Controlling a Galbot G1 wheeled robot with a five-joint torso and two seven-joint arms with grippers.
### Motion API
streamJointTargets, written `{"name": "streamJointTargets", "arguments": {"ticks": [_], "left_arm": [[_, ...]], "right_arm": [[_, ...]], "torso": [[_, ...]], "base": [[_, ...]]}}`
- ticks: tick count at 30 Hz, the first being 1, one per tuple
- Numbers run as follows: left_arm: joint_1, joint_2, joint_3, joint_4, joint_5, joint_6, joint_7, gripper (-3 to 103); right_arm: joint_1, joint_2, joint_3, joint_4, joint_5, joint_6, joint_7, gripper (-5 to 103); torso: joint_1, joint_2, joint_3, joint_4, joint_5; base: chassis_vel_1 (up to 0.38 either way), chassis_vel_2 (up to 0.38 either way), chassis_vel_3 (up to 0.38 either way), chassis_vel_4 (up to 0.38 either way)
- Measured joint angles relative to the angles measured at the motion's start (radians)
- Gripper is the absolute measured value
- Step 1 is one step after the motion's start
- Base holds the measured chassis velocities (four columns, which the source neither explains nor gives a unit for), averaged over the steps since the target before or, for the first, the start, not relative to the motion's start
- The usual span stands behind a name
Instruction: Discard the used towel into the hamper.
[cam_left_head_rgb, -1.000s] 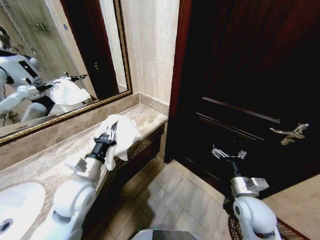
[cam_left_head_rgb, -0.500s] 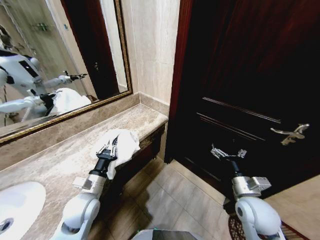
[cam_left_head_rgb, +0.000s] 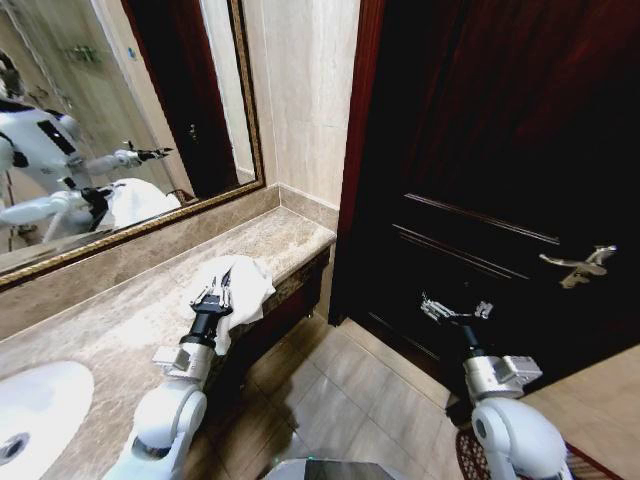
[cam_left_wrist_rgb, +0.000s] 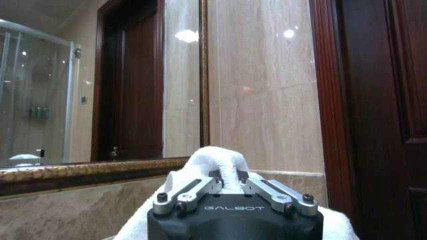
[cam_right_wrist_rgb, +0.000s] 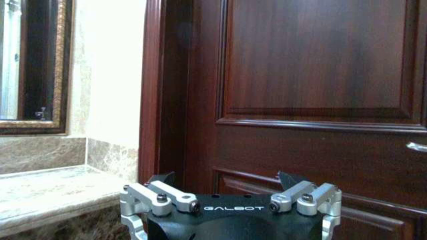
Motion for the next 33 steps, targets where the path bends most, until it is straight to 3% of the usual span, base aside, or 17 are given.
{"name": "streamJointTargets", "arguments": {"ticks": [33], "left_arm": [[0.017, 0.004, -0.007, 0.0, -0.009, -0.043, 0.011, 7]], "right_arm": [[-0.012, 0.023, -0.016, 0.016, -0.029, 0.009, -0.006, 100]], "torso": [[0.0, 0.0, 0.0, 0.0002, -0.0001]], "base": [[0.083, -0.09, -0.085, 0.086]]}}
